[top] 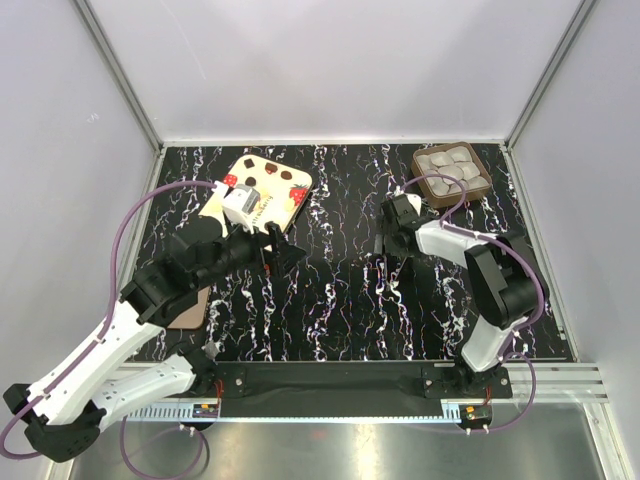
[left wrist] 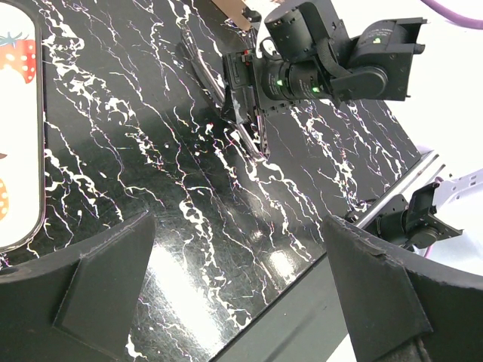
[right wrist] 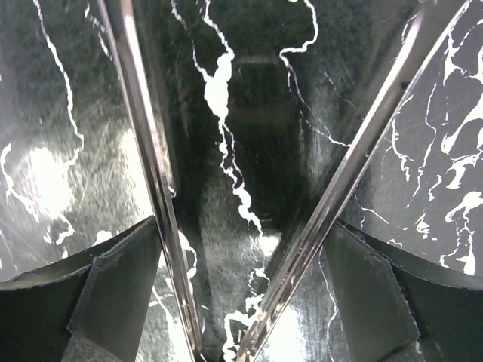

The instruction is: Pack the chocolate

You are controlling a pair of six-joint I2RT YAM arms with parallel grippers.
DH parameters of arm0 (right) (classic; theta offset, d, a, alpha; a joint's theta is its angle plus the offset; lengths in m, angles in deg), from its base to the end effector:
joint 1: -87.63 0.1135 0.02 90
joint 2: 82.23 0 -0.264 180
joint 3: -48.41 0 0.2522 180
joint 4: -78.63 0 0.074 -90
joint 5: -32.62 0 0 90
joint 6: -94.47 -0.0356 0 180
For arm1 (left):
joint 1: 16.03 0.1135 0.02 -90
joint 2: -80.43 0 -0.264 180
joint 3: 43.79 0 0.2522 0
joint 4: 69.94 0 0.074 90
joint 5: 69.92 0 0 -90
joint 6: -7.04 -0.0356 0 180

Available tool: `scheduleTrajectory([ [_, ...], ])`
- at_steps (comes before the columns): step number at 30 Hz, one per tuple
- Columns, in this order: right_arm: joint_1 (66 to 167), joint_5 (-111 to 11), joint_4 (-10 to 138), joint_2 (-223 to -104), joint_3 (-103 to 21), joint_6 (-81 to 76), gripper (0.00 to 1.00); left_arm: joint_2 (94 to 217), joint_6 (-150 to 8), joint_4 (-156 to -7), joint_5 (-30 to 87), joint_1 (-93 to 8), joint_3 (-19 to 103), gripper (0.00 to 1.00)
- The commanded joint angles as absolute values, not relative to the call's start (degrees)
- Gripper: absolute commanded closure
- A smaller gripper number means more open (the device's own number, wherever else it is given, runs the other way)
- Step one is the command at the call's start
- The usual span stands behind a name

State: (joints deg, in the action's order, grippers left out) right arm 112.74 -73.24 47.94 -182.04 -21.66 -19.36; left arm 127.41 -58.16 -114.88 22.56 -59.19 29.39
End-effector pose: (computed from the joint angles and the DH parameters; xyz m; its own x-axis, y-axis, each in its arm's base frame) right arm 0.3096 0.1344 0.1544 -0.8360 0.0374 -0.5474 0.0565 0.9982 -0.0180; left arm 0.1229 -0.1174 0.3827 -0.5119 -0.0944 -0.8538 0.5492 0.7283 -0.4098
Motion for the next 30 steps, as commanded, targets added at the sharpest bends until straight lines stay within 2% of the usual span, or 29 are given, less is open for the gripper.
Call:
scheduleTrajectory([
  [1,113.38,-74.87,43.69,-185.06,-23.09,-24.35,0.09,127.18,-58.97,-112.7,21.66,-59.01,29.3,0.01],
  [9,113.74,-75.05,43.06,-185.94,-23.89,-26.64,0.11,127.1,-59.23,-113.23,21.75,-59.01,30.0,0.01],
  [13,113.74,-73.38,42.02,-184.01,-24.58,-25.06,0.2,126.66,-59.32,-114.1,21.4,-59.01,30.44,0.01],
  [14,113.82,-73.73,39.84,-183.14,-25.02,-23.75,0.24,126.57,-59.4,-114.37,21.14,-59.01,30.53,0.01],
  [21,113.74,-71.37,27.61,-171.46,-32.4,-17.06,0.35,126.48,-59.58,-114.64,20.26,-59.01,30.44,0.01],
  [30,113.83,-63.72,20.66,-161.0,-33.64,-16.09,0.41,129.99,-57.3,-116.56,13.76,-58.57,30.26,0.01],
])
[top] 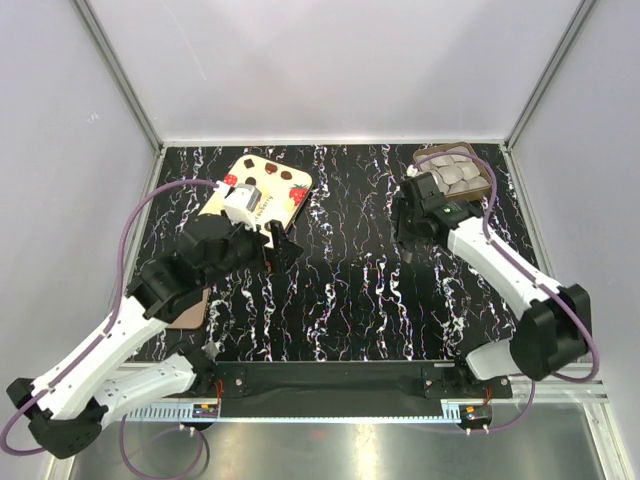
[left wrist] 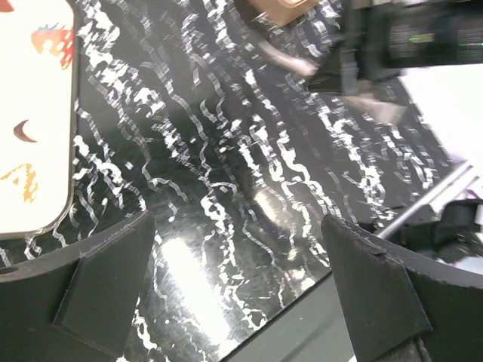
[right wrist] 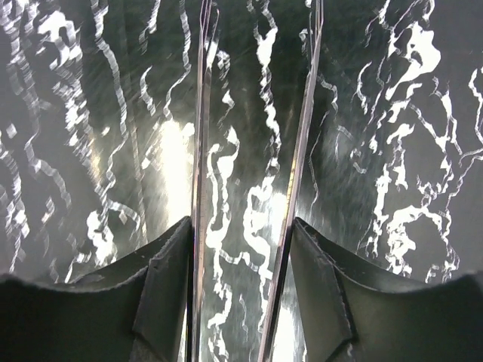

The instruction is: Pack the chocolate

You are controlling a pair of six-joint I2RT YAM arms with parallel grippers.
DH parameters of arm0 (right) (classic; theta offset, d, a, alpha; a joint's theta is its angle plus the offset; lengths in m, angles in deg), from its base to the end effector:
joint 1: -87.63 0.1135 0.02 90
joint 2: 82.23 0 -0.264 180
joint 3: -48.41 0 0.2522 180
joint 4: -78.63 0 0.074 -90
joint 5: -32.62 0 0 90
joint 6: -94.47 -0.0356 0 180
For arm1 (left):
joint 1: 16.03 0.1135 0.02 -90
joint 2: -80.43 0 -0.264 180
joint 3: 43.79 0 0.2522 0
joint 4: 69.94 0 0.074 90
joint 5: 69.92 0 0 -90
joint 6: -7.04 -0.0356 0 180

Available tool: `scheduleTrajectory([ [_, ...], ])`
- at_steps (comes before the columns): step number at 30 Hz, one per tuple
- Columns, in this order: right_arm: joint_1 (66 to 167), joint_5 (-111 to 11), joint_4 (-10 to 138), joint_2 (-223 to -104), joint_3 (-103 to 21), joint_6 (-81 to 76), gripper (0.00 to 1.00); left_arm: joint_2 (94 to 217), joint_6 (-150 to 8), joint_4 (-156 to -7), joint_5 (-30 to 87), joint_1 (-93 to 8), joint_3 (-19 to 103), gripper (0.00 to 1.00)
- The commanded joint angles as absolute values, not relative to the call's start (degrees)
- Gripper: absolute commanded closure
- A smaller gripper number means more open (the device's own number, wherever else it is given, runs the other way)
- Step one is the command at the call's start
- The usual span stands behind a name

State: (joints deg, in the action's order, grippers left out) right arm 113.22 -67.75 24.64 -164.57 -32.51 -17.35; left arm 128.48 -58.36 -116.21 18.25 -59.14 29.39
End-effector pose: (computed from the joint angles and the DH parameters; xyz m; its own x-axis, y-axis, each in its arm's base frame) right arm 0.2723 0.1233 0.2791 -0.8130 0.0161 -0.5821 -0.0329 0.9968 0.0734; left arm 0.1278 -0.1181 0.3774 -0.5147 -0.0881 -0.8528 0.4917 0.7846 -0.3778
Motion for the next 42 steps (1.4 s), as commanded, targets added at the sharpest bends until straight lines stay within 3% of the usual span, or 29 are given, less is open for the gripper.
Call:
scheduleTrajectory([
  [1,113.83,-63.02,20.57,-160.02,-33.64,-15.92,0.42,130.17,-57.12,-116.74,13.49,-58.4,30.26,0.01],
  [10,113.83,-57.3,18.46,-155.53,-37.15,-13.55,0.43,130.61,-55.45,-115.78,16.65,-54.18,29.3,0.01],
  [16,115.22,-52.73,22.05,-156.93,-38.65,-14.77,0.44,128.86,-56.41,-116.39,11.92,-52.42,28.51,0.01],
  [25,120.59,-50.88,32.69,-170.54,-49.71,-14.33,0.48,124.2,-59.14,-118.06,5.59,-52.33,28.24,0.01],
  [35,126.48,-55.62,28.75,-195.14,-74.75,-14.95,0.48,120.6,-61.07,-117.8,2.68,-52.33,26.05,0.01],
  [42,128.41,-59.4,27.25,-202.2,-79.96,-14.95,0.48,118.48,-63.8,-115.34,2.41,-52.33,22.44,0.01],
])
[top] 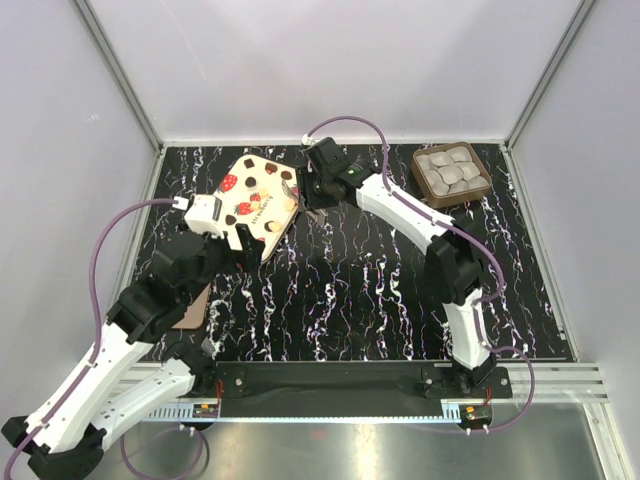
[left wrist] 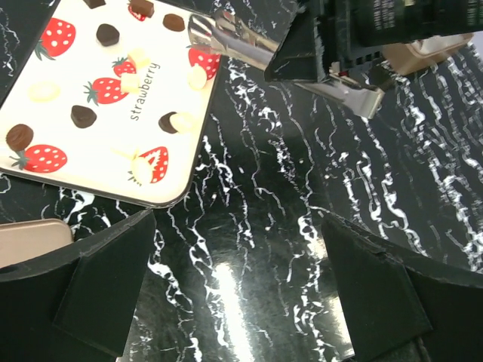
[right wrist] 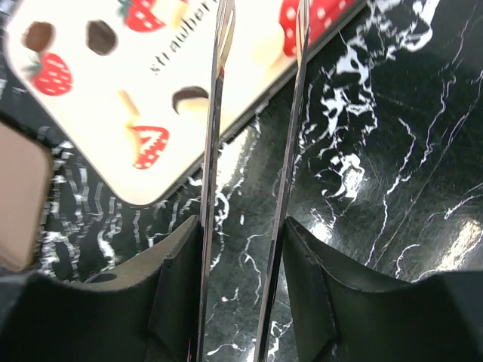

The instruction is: Pack the chocolate

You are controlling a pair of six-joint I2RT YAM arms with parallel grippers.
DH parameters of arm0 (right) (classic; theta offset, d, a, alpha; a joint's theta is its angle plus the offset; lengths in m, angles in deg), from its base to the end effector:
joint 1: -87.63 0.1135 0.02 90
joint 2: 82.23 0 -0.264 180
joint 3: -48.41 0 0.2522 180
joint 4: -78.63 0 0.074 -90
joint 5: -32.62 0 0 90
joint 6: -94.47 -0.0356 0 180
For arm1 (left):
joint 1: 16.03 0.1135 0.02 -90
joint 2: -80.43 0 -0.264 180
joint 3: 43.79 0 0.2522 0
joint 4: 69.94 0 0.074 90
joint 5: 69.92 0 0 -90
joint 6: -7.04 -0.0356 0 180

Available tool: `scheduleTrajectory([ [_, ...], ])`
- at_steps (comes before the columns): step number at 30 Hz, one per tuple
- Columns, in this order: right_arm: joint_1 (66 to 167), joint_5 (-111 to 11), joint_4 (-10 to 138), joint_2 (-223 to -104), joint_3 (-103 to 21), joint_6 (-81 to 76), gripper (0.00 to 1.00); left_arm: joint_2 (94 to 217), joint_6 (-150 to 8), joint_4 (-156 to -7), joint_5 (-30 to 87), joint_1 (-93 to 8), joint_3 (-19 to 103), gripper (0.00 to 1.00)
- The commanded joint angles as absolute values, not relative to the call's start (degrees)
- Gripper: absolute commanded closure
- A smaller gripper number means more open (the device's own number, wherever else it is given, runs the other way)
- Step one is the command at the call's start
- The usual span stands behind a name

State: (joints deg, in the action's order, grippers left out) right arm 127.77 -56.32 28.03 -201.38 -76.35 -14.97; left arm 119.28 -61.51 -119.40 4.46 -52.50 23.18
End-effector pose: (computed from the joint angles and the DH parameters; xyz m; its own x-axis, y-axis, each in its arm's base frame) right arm 0.3643 0.3081 0.2912 -0.7275 -0.1782 -0.6626 -0.4374 0.8645 0.2477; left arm 0.1164 -0.0741 0.3586 -0.4080 -0.1364 -0.9028 0.2381 0.9387 -0.2494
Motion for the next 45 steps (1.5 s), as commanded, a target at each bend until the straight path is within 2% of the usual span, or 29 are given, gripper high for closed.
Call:
scheduleTrajectory([
  [1,128.76,-59.67,27.07,-202.63,-80.13,-14.95,0.49,118.48,-64.23,-115.34,2.41,-52.33,22.35,0.01],
  [18,130.7,-62.13,28.04,-208.96,-81.63,-13.81,0.5,118.31,-65.03,-114.28,4.26,-52.33,21.38,0.01],
  [34,131.93,-58.44,29.88,-209.85,-80.57,-15.65,0.5,118.83,-65.03,-114.02,4.43,-52.33,21.12,0.01],
  [45,131.93,-60.72,28.48,-209.93,-81.72,-14.87,0.65,119.27,-64.85,-114.02,4.52,-52.33,20.95,0.01],
])
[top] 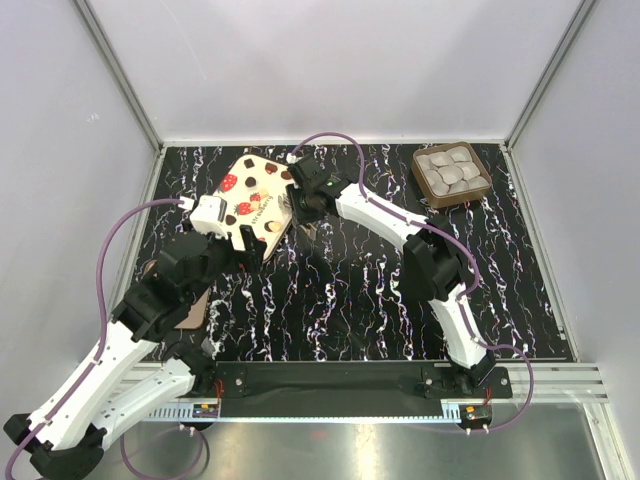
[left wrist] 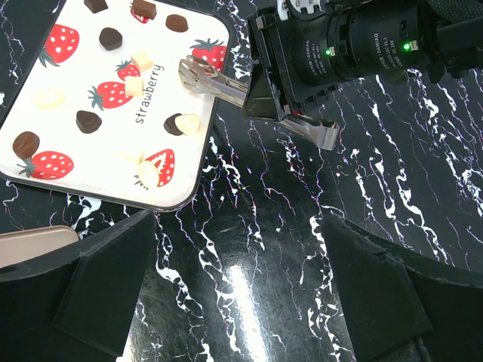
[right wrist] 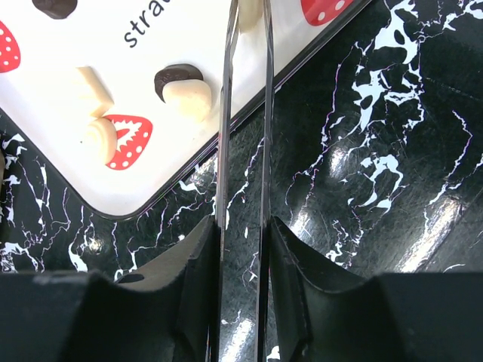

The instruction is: Pack the chocolate

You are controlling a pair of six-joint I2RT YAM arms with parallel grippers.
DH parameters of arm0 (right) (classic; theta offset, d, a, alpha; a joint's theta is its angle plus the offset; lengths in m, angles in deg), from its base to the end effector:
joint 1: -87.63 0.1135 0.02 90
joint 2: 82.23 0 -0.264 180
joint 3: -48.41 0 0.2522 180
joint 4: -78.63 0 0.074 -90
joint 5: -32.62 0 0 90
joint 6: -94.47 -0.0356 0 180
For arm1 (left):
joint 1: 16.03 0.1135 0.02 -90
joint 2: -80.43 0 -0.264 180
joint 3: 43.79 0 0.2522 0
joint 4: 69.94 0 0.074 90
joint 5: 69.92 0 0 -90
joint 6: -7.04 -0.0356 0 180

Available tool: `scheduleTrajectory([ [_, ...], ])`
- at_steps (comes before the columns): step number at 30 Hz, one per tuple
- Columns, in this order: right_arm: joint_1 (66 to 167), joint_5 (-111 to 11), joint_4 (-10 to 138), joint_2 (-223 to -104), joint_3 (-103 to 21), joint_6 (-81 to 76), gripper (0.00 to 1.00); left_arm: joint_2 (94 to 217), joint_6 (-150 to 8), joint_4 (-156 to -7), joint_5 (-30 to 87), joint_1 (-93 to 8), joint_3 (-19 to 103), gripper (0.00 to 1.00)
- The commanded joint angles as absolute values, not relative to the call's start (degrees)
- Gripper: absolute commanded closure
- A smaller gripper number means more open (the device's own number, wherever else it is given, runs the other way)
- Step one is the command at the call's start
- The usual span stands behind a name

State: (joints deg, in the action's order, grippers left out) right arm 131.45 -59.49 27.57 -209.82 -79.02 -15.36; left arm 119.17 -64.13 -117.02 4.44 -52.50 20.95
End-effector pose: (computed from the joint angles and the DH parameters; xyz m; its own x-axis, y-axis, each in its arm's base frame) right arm 0.3630 0.3465 0.2366 -0.7582 -0.2577 -0.5989 -0.4444 0.8764 0.1855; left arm 0.1197 -0.0766 0.3503 -0.3932 -0.0959 -0.9144 0.2569 0.9435 -0.2094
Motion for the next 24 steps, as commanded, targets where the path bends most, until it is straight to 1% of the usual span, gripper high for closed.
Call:
scheduleTrajectory([
  [1,132.02,-61.07,28.22,-209.85,-81.8,-14.78,0.66,119.27,-64.85,-113.85,4.61,-52.33,21.03,0.01],
  [7,131.93,-61.51,27.6,-208.09,-81.98,-13.2,0.73,119.19,-64.94,-114.02,4.35,-52.33,21.04,0.01],
  [12,131.76,-62.48,24.01,-206.42,-85.92,-11.17,0.75,118.83,-64.94,-114.02,4.0,-52.33,20.86,0.01],
  [17,130.62,-62.22,22.59,-203.35,-86.55,-10.47,0.76,118.57,-65.03,-114.28,3.38,-52.33,20.86,0.01],
  [21,127.81,-64.32,21.71,-199.31,-84.62,-8.98,0.76,118.57,-65.12,-114.28,3.29,-52.33,20.95,0.01],
  [24,122.02,-65.82,21.36,-193.87,-79.28,-9.15,0.75,118.39,-65.12,-114.28,3.2,-52.33,20.95,0.01],
])
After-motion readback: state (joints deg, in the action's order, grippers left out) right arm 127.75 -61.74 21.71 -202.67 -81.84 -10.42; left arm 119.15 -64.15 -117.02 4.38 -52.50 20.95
